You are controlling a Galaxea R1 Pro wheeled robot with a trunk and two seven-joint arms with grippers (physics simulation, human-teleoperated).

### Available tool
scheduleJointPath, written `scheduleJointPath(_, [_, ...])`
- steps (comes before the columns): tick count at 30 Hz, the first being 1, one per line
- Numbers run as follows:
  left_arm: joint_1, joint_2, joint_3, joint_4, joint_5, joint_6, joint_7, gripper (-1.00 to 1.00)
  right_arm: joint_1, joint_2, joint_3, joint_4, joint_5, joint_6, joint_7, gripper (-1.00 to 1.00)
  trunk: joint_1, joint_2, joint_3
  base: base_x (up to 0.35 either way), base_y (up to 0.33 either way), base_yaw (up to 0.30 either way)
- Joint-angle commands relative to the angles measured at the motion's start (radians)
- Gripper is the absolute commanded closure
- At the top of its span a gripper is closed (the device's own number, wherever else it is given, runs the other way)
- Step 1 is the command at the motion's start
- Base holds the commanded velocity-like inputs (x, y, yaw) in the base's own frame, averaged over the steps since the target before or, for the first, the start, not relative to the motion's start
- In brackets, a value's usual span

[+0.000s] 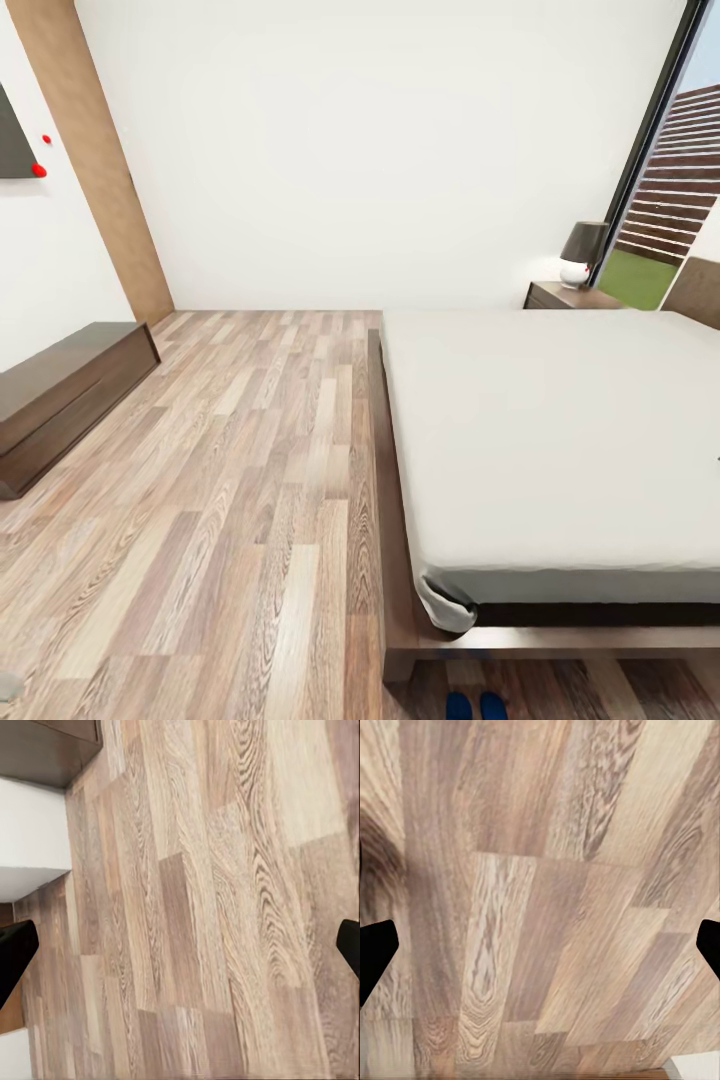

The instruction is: In the bedroom, move the book from the bed onto either nightstand, and place the two sandals side by side next to the bed.

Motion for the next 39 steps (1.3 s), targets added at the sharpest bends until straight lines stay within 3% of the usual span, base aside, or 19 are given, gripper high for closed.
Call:
scheduleJointPath(1, [-0.001, 0.0, -0.006, 0.001, 0.0, -0.003, 0.005, -1.0, 0.0, 0.0, -0.008, -0.002, 0.011, 0.005, 0.006, -1.0, 0.0, 0.0, -0.001, 0.0, 0.0, 0.0])
scheduleJointPath(7, [0.05, -0.026, -0.004, 0.001, 0.002, -0.02, 0.005, -1.0, 0.022, -0.002, -0.012, 0.047, 0.009, -0.057, 0.003, -1.0, 0.0, 0.0, -0.001, 0.0, 0.0, 0.0])
scheduleJointPath(11, [0.068, -0.051, -0.003, 0.001, 0.001, -0.025, 0.005, -1.0, 0.042, -0.003, -0.015, 0.06, 0.009, -0.077, -0.005, -1.0, -0.015, 0.028, 0.012, 0.0, 0.0, 0.0])
scheduleJointPath(15, [0.083, -0.107, -0.002, 0.002, -0.002, -0.027, 0.006, -1.0, 0.069, -0.004, -0.018, 0.068, 0.008, -0.091, -0.016, -1.0, -0.031, 0.056, 0.024, 0.0, 0.0, 0.0])
scheduleJointPath(16, [0.083, -0.107, -0.002, 0.002, -0.002, -0.027, 0.006, -1.0, 0.069, -0.004, -0.018, 0.068, 0.008, -0.091, -0.016, -1.0, -0.035, 0.063, 0.027, 0.0, 0.0, 0.0])
scheduleJointPath(21, [0.092, -0.154, -0.001, 0.008, -0.003, -0.027, 0.006, -1.0, 0.098, -0.007, -0.02, 0.072, 0.007, -0.098, -0.022, -1.0, -0.054, 0.098, 0.043, 0.0, 0.0, 0.0])
scheduleJointPath(28, [0.107, -0.173, -0.001, 0.02, -0.003, -0.028, 0.005, -1.0, 0.114, -0.015, -0.034, 0.074, -0.01, -0.102, -0.023, -1.0, -0.081, 0.147, 0.065, 0.0, 0.0, 0.0])
scheduleJointPath(39, [0.138, -0.178, 0.0, 0.024, 0.002, -0.028, 0.005, -1.0, 0.17, -0.032, -0.063, 0.074, -0.139, -0.153, -0.023, -1.0, -0.123, 0.224, 0.099, 0.0, 0.0, 0.0])
